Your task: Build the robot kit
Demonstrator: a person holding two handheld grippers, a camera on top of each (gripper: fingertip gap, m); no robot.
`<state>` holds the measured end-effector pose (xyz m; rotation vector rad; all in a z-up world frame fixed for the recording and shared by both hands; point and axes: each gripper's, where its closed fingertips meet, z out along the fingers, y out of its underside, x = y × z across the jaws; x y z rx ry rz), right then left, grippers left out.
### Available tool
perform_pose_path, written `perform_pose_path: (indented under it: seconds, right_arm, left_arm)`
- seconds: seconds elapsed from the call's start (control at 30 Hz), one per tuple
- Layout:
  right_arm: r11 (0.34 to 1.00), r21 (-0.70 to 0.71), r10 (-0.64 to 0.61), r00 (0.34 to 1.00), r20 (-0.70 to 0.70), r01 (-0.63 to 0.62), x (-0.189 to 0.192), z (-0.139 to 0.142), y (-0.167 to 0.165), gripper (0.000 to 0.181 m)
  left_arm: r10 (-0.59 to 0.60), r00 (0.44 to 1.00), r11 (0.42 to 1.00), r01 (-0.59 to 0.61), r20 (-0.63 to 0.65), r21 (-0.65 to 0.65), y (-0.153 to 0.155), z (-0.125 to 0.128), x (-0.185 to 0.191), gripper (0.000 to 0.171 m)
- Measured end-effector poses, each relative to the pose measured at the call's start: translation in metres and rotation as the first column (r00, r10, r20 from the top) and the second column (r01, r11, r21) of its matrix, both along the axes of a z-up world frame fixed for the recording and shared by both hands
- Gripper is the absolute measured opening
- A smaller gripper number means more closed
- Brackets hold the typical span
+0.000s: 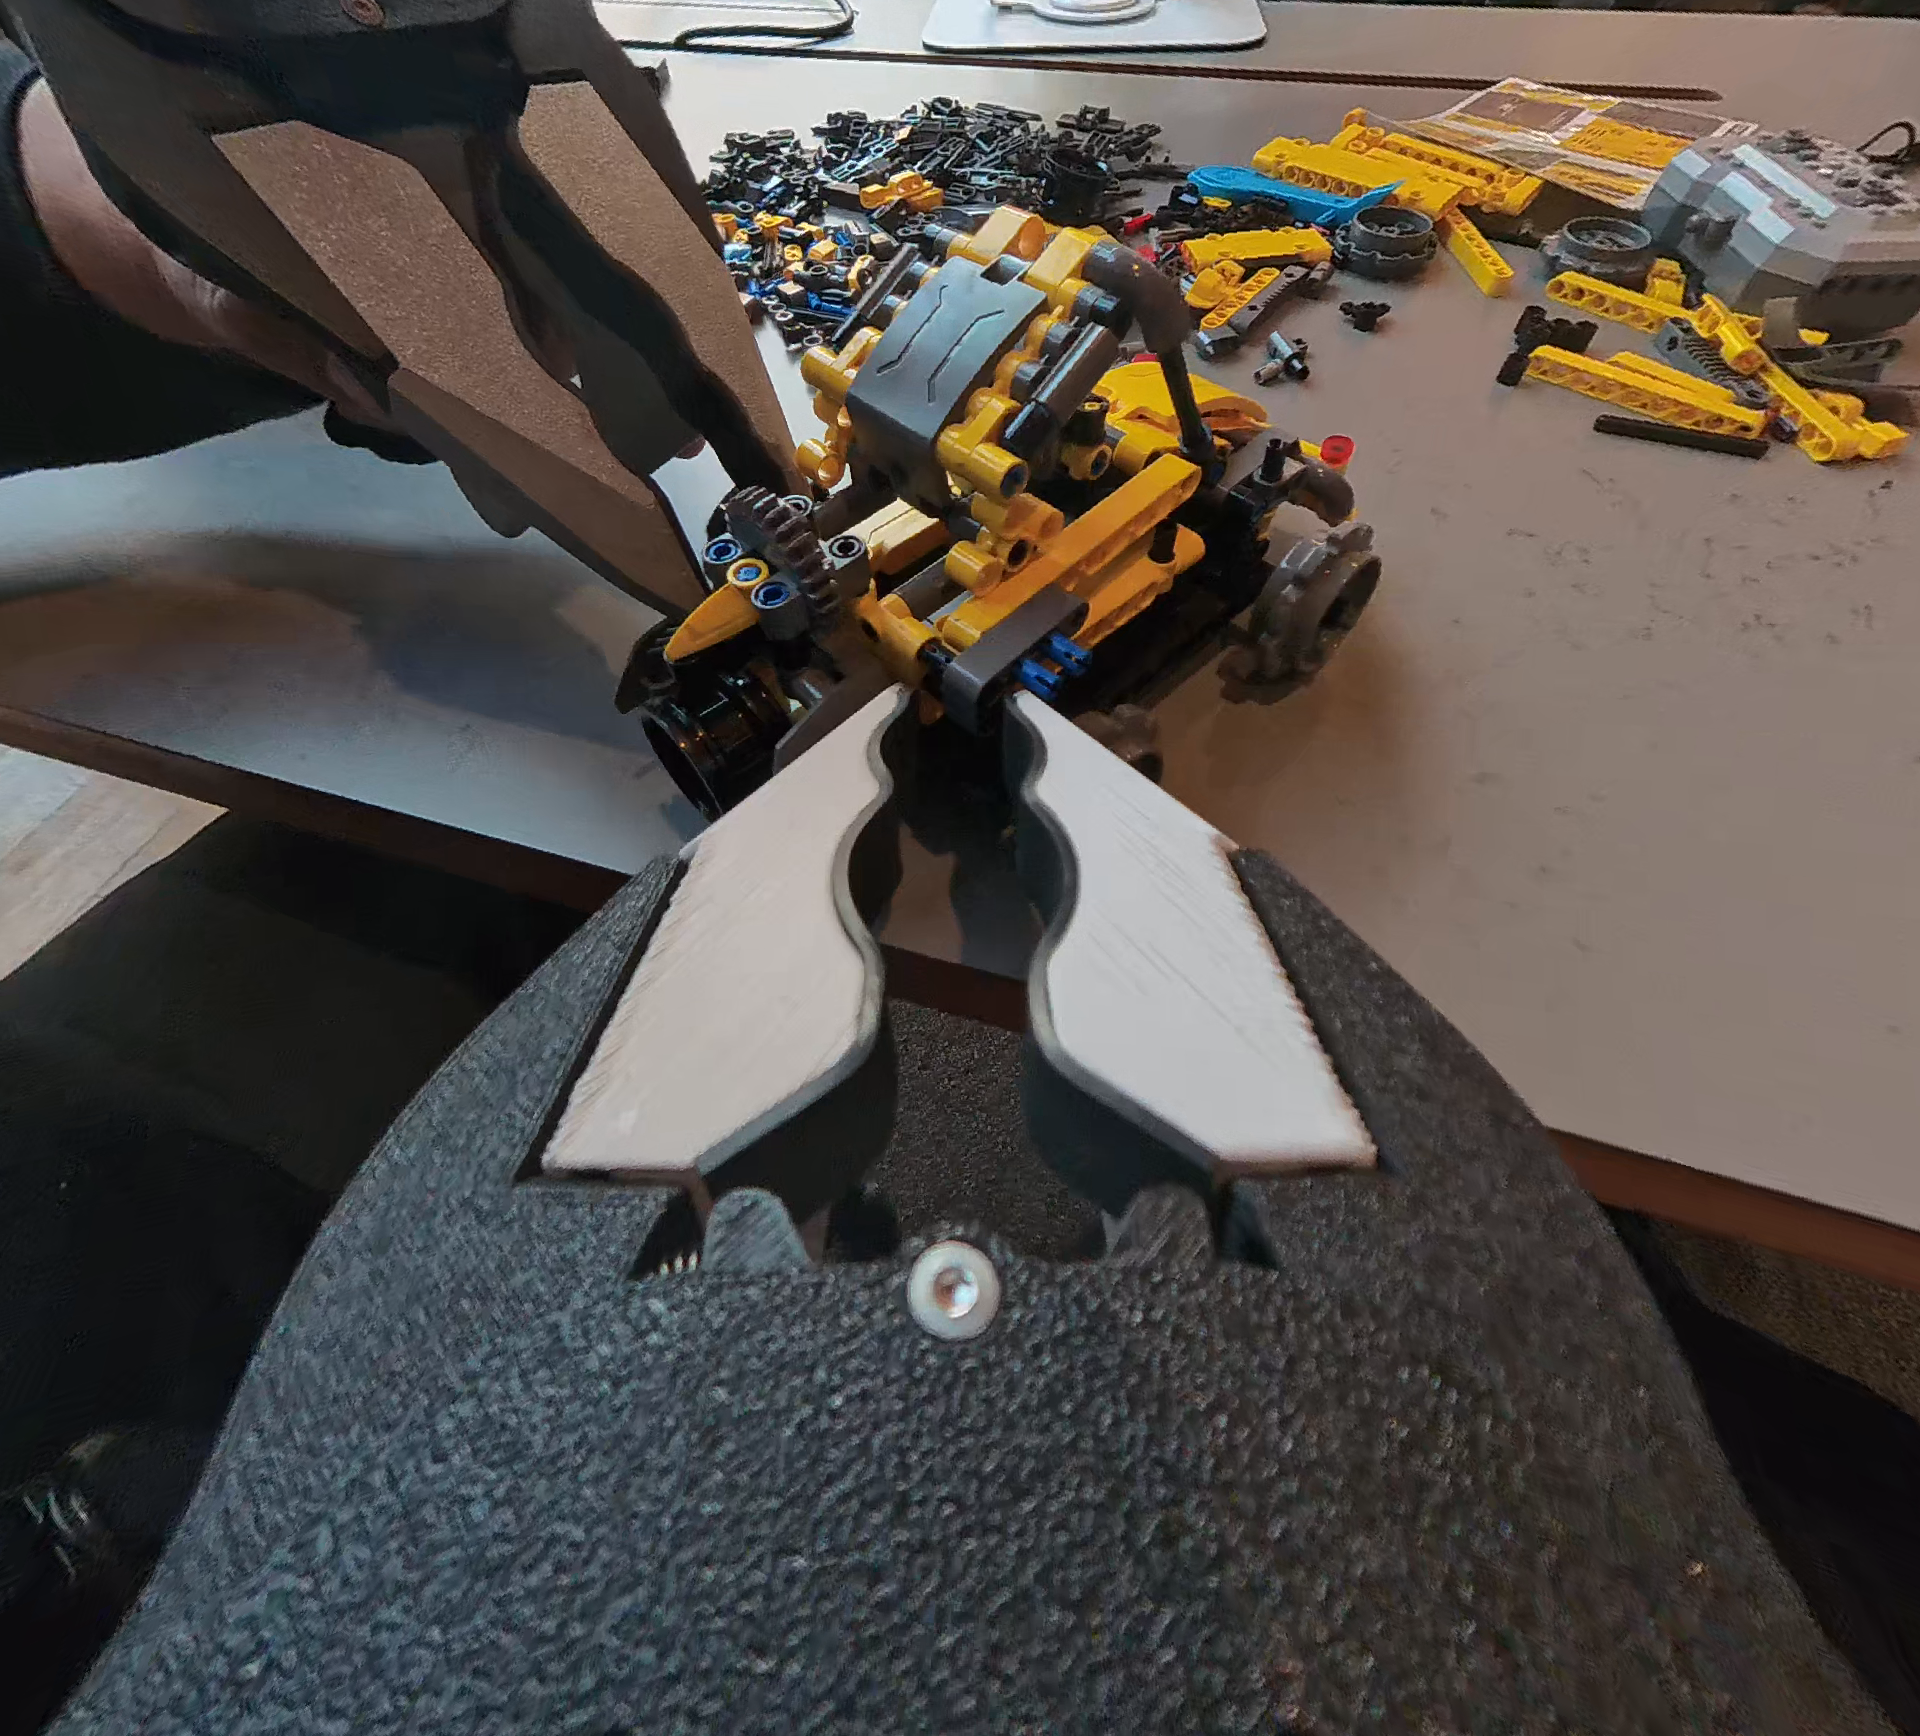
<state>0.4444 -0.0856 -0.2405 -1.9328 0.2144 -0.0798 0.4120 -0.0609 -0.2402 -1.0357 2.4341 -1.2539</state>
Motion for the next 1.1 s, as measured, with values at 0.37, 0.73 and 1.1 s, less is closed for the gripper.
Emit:
perform_pose_path:
  seconds: [0.37,0.73,1.1]
  right_arm:
    - [0.998,-0.062,0.008,0.995,0.097,-0.002,0.0051,-0.0011,0.0021,0.012]
    - [0.997,-0.065,0.04,0.998,-0.038,-0.043,0.0073,-0.0008,0.0022,0.009]
    - [0.971,-0.192,0.155,0.987,0.036,-0.145,0.0078,-0.0019,0.0,0.006]
  left_arm:
    - [0.062,0.998,0.998,-0.061,-0.027,0.036,0.0023,-0.0011,0.0059,0.022]
    - [0.091,0.995,0.995,-0.088,-0.049,0.056,0.0019,-0.0012,0.008,0.021]
    - [0.082,0.994,0.991,-0.073,-0.077,0.113,0.0005,-0.002,0.0089,0.02]
